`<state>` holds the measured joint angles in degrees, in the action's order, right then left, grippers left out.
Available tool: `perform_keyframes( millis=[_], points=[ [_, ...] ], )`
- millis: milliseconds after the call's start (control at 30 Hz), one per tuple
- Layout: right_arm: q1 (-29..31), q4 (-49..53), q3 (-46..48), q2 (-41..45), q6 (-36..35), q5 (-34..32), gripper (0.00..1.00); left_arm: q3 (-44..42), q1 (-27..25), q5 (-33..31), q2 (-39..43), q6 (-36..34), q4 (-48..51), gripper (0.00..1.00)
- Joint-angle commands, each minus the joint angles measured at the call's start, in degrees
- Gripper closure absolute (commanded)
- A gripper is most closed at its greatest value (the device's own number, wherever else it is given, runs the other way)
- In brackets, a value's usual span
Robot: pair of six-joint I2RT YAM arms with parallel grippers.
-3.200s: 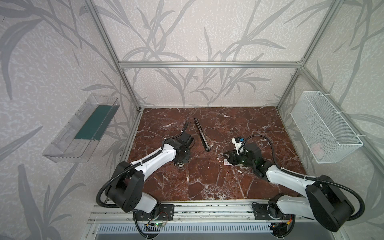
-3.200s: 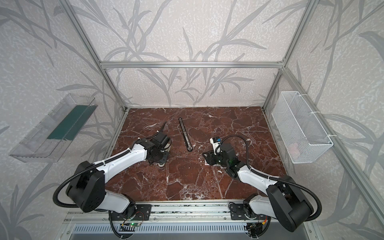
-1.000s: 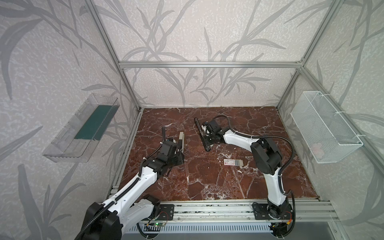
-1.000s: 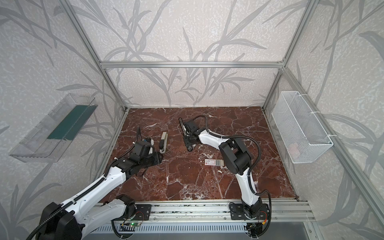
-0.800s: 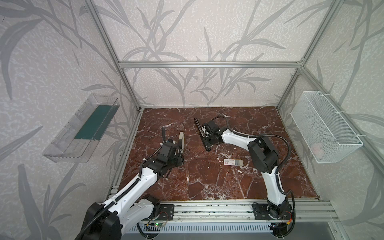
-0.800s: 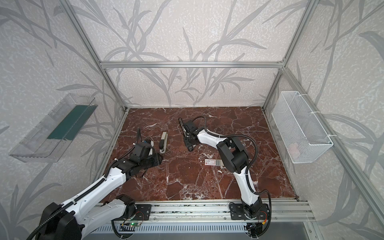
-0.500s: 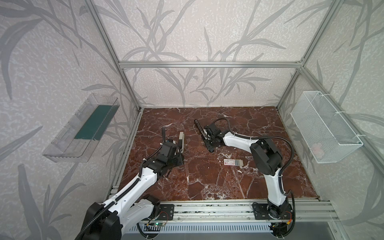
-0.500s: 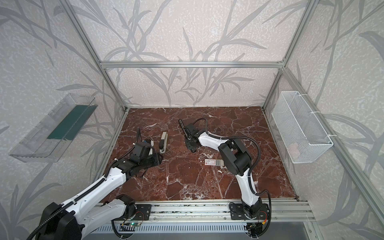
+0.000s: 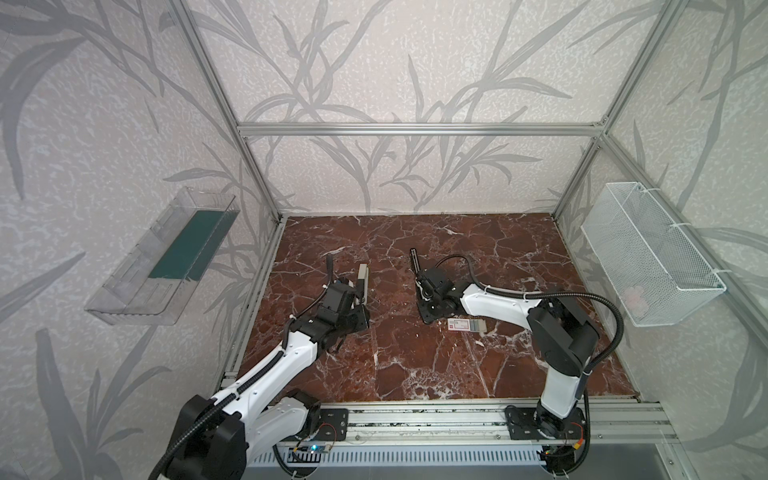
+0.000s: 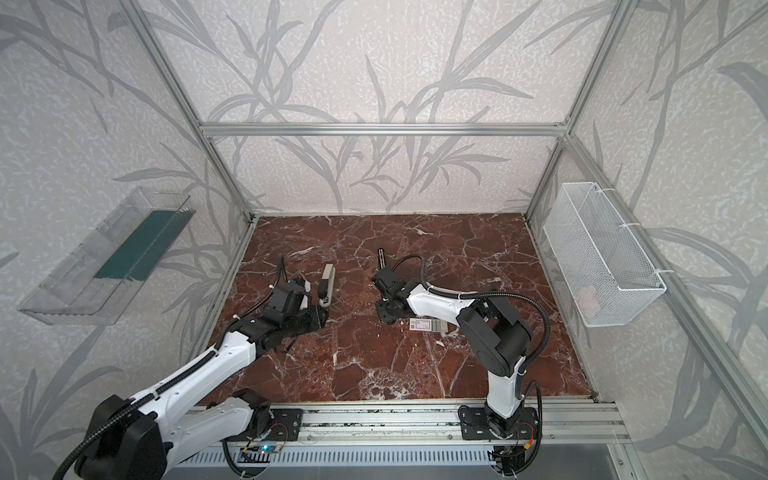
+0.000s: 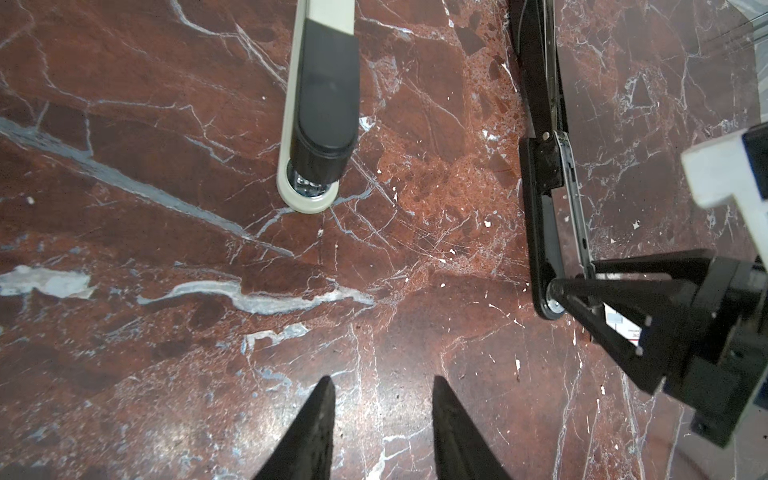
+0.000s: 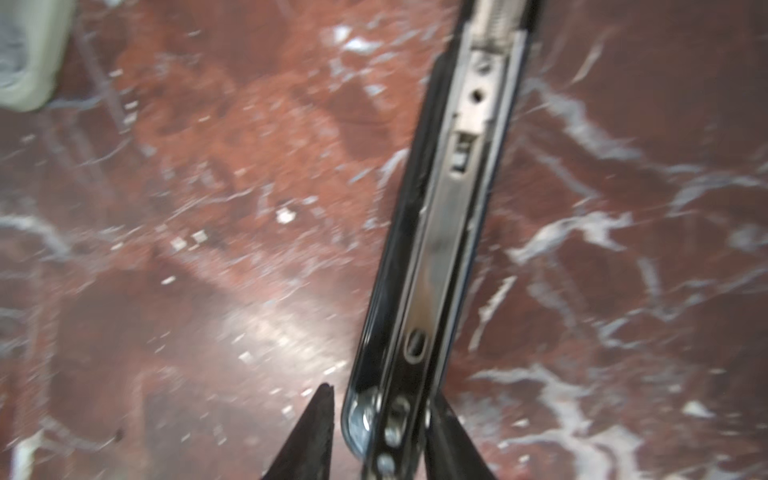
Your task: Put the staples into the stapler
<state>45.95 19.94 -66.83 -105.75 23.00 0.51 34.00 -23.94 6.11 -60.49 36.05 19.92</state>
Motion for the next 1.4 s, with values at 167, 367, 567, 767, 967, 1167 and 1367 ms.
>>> perform_keyframes(
  millis=[167,367,567,767,967,1167,1367],
  points=[
    [0.7,-0.3,1.4,4.1,0.6,0.0,0.63,0.4,-0.2,0.3,0.5,1.0,-0.3,0.60],
    [-1.6,2.7,4.6,12.2,-1.6,-2.2,0.63,-1.3,-1.0,7.5,2.4,0.7,-8.6,0.60],
    [-8.2,6.8,11.7,23.2,-1.5,-1.9,0.63,-3.0,-2.2,11.9,1.5,3.4,-20.0,0.55],
    [-17.5,6.7,20.2,29.9,-1.9,-0.3,0.68,-4.9,-2.2,16.9,-5.1,10.6,-35.2,0.46],
    [-23.4,5.0,24.3,29.2,-3.3,3.1,0.74,0.6,-5.8,21.0,-13.0,10.4,-37.9,0.51],
    [-24.4,4.7,23.7,24.7,-3.8,5.9,0.77,6.9,-11.2,17.5,-16.9,4.9,-30.2,0.51],
    [-24.3,4.1,23.8,23.3,-3.7,6.8,0.79,6.6,-11.6,17.0,-17.5,5.0,-30.1,0.51]
  ],
)
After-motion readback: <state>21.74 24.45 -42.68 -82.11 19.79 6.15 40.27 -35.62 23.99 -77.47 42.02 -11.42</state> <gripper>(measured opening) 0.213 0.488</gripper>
